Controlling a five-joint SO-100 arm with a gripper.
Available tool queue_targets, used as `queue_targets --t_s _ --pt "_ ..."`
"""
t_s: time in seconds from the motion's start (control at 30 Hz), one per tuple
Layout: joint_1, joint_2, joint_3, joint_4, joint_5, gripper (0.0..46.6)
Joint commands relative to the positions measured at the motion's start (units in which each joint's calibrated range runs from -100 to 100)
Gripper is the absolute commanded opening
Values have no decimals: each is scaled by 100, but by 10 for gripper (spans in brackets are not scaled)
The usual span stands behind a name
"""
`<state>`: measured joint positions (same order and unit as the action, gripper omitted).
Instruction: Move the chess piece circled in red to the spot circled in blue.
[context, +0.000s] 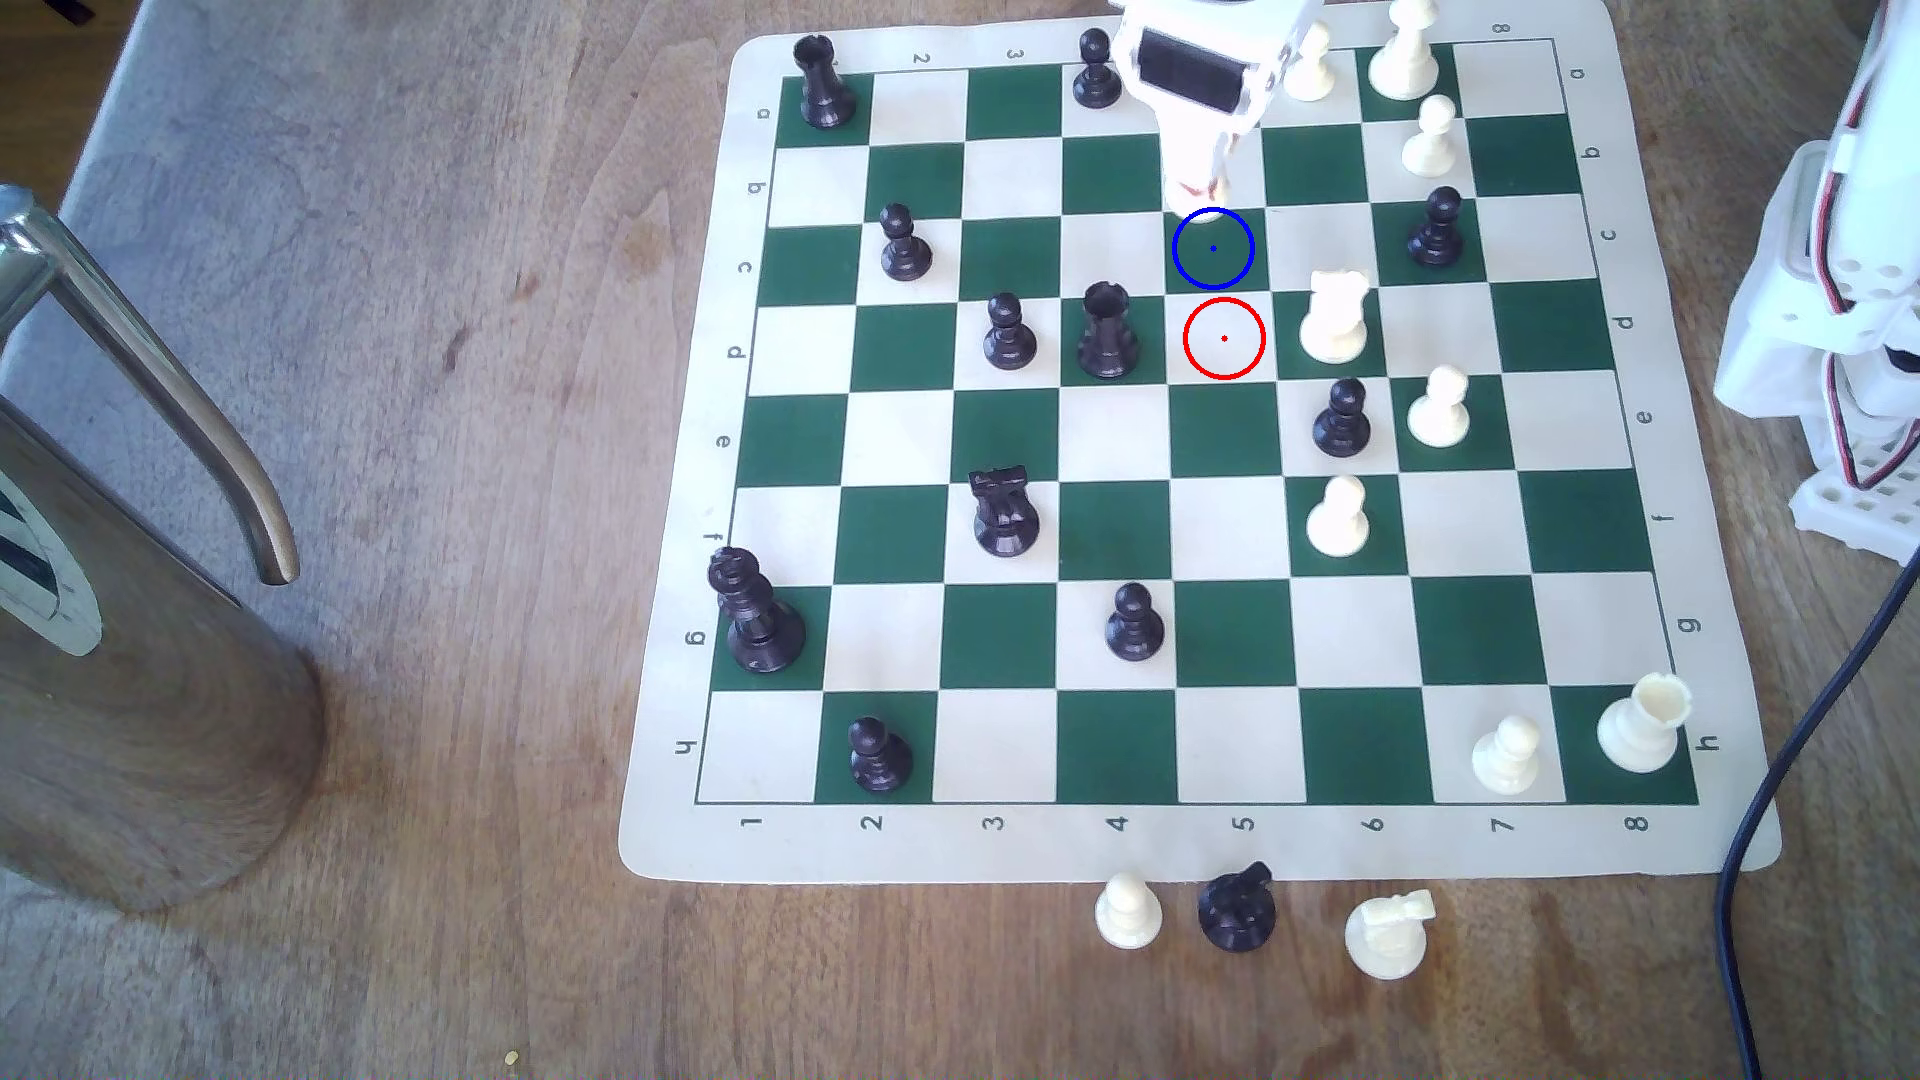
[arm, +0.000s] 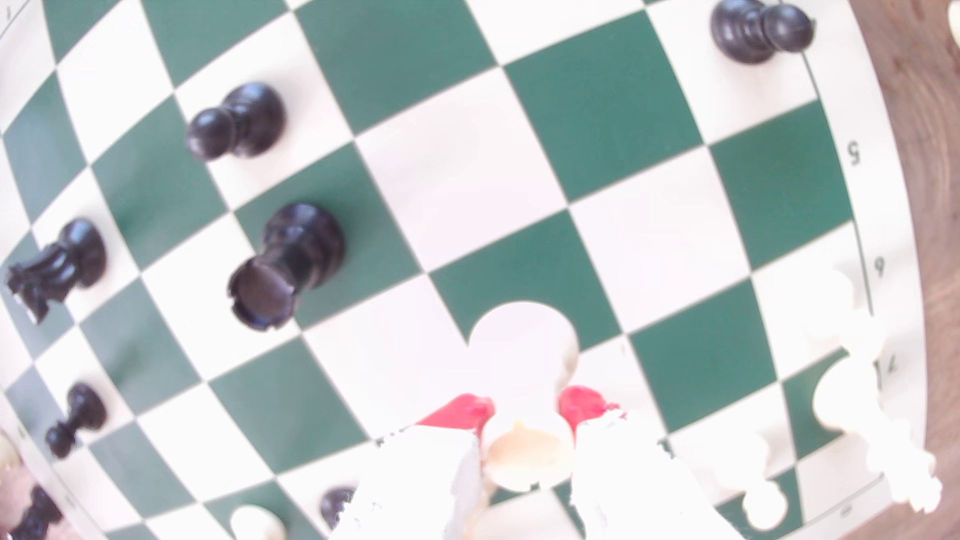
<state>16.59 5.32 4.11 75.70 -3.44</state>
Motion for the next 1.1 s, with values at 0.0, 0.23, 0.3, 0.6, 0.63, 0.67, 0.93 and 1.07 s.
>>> queue_targets --t_s 0.0,0.23,0.3,0.6,0.63,0.67,0.93,1.07 --pt "89 164 -511 -68 34 3" --pt "120 512 -710 -100 20 3" --pt "112 546 -710 -141 10 3" --pt "183 784 -710 -231 -5 4" --pt "191 792 -710 -240 -5 4" --pt "198 792 -701 -248 -5 4" --pt "159 784 -710 -150 -5 22" --pt "151 784 -674 -109 10 87"
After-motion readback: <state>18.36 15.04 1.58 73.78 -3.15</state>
